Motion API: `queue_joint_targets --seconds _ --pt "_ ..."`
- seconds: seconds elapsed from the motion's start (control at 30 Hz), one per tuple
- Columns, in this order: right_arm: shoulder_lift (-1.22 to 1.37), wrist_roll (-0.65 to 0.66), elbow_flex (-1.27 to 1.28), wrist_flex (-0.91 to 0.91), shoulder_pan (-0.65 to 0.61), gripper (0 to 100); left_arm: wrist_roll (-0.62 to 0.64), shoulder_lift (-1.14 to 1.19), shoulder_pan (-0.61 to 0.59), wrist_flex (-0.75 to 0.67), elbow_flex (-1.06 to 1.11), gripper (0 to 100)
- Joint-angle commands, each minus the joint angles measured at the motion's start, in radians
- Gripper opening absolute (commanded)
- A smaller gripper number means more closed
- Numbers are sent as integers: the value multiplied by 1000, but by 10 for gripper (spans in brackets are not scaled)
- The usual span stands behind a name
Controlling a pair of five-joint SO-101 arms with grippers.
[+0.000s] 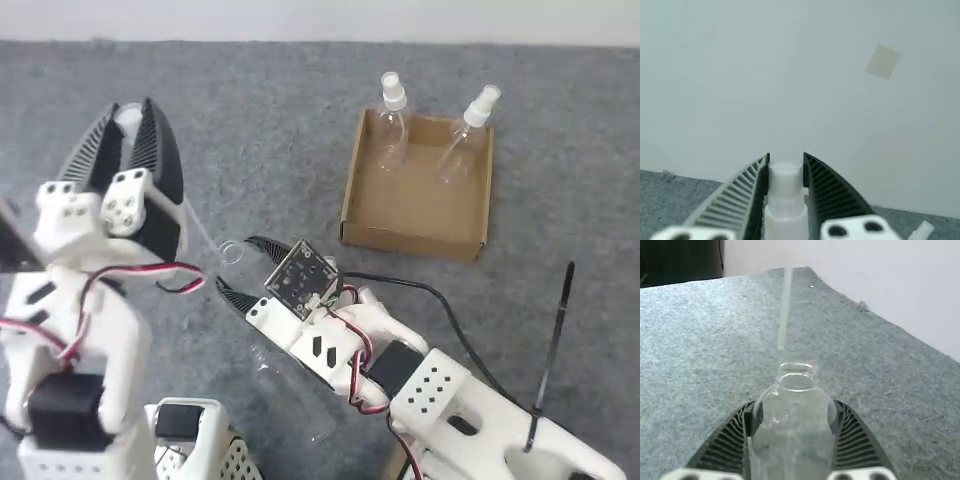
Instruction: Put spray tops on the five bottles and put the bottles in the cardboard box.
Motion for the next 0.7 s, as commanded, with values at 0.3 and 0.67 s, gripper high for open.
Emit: queue_joint_targets --seconds 0.3,0.67 --pt "-8 -15 -8 -27 2 6 12 -12 130 -69 156 11" --pt "-10 -18 44 -88 44 6 -21 -12 144 87 219 11"
